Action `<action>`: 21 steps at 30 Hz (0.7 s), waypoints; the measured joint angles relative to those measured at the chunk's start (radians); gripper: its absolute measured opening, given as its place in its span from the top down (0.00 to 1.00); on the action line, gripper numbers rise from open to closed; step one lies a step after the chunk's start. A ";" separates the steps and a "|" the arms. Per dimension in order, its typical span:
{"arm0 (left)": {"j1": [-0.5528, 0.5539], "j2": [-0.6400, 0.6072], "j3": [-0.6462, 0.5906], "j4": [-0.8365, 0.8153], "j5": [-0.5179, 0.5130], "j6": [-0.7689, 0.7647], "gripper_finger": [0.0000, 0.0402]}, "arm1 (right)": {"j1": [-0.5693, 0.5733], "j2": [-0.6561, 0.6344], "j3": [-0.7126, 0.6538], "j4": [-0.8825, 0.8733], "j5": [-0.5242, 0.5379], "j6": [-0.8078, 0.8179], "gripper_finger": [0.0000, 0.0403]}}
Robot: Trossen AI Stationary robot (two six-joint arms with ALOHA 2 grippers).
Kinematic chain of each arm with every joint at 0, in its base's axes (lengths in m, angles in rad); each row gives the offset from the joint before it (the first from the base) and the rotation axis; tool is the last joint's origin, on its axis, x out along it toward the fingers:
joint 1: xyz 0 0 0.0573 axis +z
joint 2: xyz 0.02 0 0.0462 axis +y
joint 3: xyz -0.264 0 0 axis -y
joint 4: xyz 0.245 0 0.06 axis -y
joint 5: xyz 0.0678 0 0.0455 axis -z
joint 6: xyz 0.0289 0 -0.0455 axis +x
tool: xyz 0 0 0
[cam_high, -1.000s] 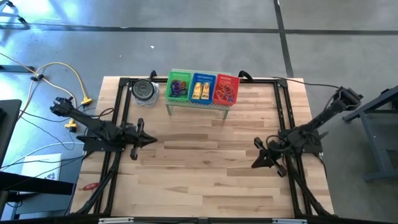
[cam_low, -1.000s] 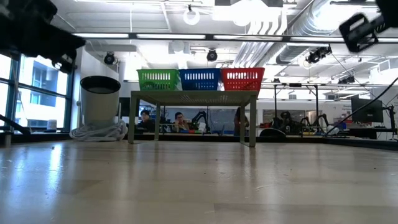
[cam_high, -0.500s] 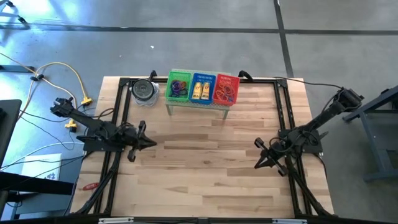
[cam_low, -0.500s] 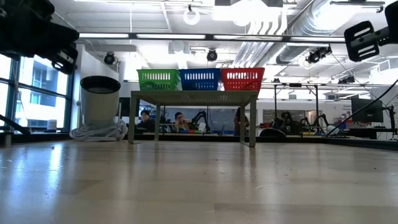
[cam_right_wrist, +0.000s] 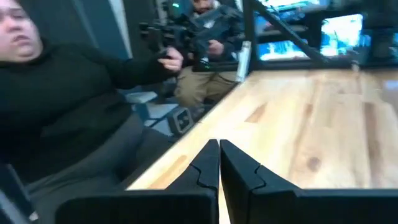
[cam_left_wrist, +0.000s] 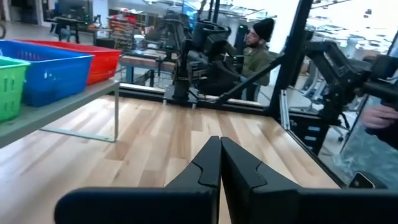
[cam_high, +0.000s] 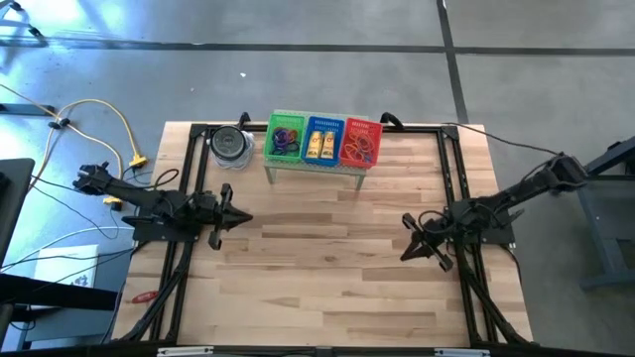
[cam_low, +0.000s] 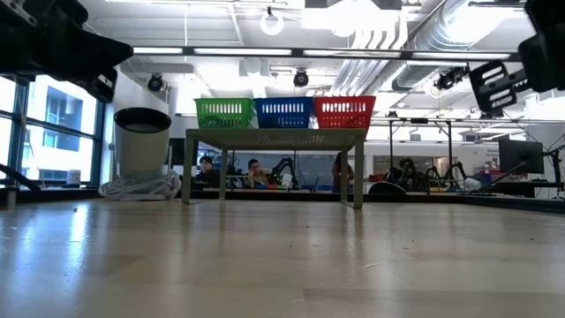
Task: Pick & Place Office Desk Supplies
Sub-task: Return to Home Position
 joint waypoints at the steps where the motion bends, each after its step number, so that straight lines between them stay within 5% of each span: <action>1: 0.015 0.000 0.000 0.000 0.012 -0.008 1.00 | -0.019 -0.026 0.000 -0.035 -0.014 0.007 1.00; 13: 0.134 0.001 0.000 -0.003 0.167 -0.026 1.00 | -0.141 -0.472 -0.001 -0.443 -0.044 -0.065 1.00; 21: 0.239 0.001 0.000 -0.003 0.189 0.008 1.00 | -0.182 -0.629 0.000 -0.528 -0.002 -0.111 1.00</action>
